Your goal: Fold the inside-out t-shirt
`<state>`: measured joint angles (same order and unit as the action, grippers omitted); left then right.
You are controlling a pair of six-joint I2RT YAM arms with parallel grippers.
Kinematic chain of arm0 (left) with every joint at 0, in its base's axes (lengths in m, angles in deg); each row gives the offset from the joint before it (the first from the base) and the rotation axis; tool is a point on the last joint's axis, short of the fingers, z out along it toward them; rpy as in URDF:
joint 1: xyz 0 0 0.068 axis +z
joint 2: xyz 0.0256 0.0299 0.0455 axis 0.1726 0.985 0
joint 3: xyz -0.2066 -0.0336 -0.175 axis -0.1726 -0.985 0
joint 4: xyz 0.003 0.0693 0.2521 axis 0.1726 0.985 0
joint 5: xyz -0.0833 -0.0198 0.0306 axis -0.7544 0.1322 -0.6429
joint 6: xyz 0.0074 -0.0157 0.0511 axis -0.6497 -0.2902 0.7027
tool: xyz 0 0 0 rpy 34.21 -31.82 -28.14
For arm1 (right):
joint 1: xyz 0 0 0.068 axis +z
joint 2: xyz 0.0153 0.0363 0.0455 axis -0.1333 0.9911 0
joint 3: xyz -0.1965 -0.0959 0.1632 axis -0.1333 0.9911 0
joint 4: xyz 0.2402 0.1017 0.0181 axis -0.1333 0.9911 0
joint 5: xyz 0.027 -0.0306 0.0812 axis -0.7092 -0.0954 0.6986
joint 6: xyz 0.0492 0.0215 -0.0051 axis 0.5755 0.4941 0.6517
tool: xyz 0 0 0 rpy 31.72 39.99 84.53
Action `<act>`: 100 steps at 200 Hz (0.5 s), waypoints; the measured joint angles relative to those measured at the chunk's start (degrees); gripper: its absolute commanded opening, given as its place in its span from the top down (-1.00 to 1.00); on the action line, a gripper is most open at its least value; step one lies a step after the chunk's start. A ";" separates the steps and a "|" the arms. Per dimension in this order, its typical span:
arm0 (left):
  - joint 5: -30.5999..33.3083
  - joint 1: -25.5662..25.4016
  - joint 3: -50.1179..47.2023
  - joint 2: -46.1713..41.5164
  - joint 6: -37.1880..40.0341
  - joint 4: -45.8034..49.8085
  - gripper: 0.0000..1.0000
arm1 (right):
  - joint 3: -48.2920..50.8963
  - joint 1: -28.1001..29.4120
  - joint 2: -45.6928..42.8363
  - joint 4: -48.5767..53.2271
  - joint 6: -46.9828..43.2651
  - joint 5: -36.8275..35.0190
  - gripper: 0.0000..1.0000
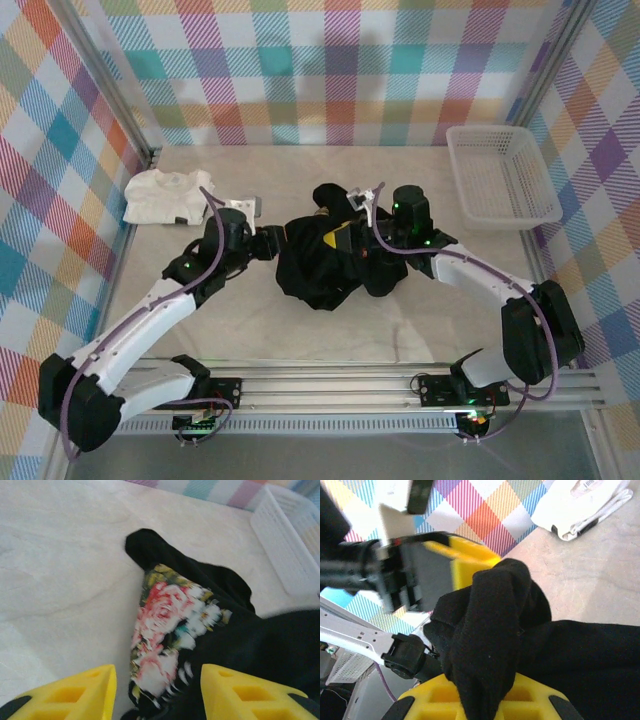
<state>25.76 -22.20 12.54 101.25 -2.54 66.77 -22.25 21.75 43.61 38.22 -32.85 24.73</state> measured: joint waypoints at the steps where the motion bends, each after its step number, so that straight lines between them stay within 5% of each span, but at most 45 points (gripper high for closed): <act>1: 0.00 -0.15 0.00 -0.13 0.11 0.09 -0.07 | 0.00 -0.02 0.04 0.02 0.02 -0.02 1.00; 55: -1.77 -4.74 0.92 0.28 3.26 1.92 -0.44 | -0.57 -0.35 0.63 0.46 1.01 -0.37 1.00; 83: -1.81 -4.92 1.97 6.97 4.39 3.72 -0.44 | -1.27 -0.81 0.22 1.86 0.92 -0.59 1.00; 100: -2.49 -4.90 2.19 9.90 4.92 3.91 -0.22 | -1.29 -1.36 -0.66 2.69 0.46 -0.59 1.00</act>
<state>23.27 -27.10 14.73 111.15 2.38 70.69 -23.54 20.39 42.95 40.91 -32.39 24.14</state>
